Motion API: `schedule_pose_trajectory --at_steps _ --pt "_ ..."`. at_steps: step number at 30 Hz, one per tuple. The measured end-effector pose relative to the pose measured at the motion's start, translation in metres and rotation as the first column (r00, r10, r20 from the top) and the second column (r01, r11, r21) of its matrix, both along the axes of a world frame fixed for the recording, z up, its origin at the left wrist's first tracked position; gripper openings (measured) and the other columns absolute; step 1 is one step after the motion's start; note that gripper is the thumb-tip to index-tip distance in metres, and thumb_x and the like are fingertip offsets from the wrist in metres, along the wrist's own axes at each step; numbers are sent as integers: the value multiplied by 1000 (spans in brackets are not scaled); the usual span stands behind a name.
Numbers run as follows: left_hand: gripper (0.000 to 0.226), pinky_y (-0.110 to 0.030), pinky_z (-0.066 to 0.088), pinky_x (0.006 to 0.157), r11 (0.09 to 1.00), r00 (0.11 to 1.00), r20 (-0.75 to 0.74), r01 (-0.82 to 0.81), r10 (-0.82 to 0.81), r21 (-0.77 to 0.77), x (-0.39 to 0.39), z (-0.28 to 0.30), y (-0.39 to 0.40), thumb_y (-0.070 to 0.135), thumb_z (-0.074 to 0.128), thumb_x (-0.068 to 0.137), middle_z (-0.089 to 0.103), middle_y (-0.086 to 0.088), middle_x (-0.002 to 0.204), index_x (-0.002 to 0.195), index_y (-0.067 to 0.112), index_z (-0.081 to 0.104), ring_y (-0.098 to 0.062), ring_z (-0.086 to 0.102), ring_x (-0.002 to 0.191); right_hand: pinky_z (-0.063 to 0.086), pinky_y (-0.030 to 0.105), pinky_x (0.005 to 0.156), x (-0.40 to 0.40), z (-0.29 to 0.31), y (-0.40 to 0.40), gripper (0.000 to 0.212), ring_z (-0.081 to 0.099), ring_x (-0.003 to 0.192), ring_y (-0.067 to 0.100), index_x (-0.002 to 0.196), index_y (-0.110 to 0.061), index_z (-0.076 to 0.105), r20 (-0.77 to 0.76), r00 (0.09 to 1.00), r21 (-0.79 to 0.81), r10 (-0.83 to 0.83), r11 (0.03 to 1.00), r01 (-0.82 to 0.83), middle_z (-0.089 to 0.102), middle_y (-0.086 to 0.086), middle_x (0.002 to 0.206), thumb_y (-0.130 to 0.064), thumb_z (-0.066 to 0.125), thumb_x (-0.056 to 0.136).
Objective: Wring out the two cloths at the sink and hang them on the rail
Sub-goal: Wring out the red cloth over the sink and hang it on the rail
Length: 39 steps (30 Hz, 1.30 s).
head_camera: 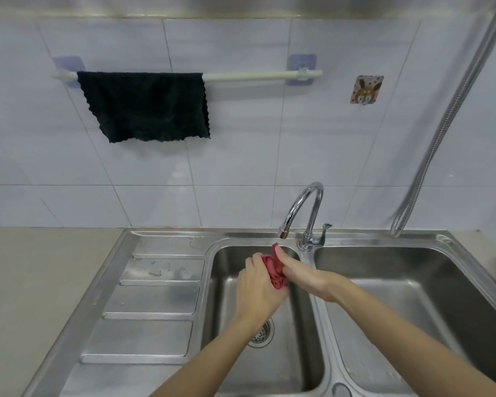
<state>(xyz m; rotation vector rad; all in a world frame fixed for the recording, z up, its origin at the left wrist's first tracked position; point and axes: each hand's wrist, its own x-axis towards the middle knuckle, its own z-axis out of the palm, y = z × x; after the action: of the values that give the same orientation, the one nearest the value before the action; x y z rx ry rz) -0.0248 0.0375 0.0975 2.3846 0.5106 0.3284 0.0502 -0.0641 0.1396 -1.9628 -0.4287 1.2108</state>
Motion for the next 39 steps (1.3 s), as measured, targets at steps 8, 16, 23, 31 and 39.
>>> schedule_pose_trajectory --at_steps 8,16,23,31,39 --pt "40 -39 51 72 994 992 -61 107 -107 -5 6 2 19 14 65 80 65 -10 101 111 8 41 -34 65 91 20 28 110 -5 2 -12 77 34 133 7 138 -22 45 249 968 22 -8 1000 3 42 -10 142 -71 12 88" --pt "40 -40 58 59 922 873 -296 362 -387 -137 13 18 59 7 69 78 67 -15 99 103 7 38 -30 73 66 37 39 106 -9 -19 -16 96 38 132 19 151 -12 0 876 316 -309 364 927 -212 26 5 154 -33 60 80" --pt "41 -31 61 57 921 864 -329 387 -381 -50 17 29 54 13 76 62 73 -3 88 93 24 50 -20 71 54 50 26 55 -14 -31 4 78 64 63 12 112 -10 62 946 19 -321 323 945 -68 64 -5 76 -34 82 41" --pt "25 -35 53 61 957 905 -320 290 -280 -15 21 17 50 12 73 61 64 -5 72 70 14 50 -30 69 73 42 27 45 -18 -24 19 53 58 48 17 70 -15 58 905 24 -426 425 902 70 59 -1 57 -31 83 27" --pt "22 -39 55 75 859 759 -472 512 -448 7 28 12 48 4 69 66 72 -13 97 83 7 57 -30 67 91 33 27 46 -15 -29 29 35 58 44 20 61 -17 57 809 57 -587 585 801 117 60 3 48 -24 83 40"
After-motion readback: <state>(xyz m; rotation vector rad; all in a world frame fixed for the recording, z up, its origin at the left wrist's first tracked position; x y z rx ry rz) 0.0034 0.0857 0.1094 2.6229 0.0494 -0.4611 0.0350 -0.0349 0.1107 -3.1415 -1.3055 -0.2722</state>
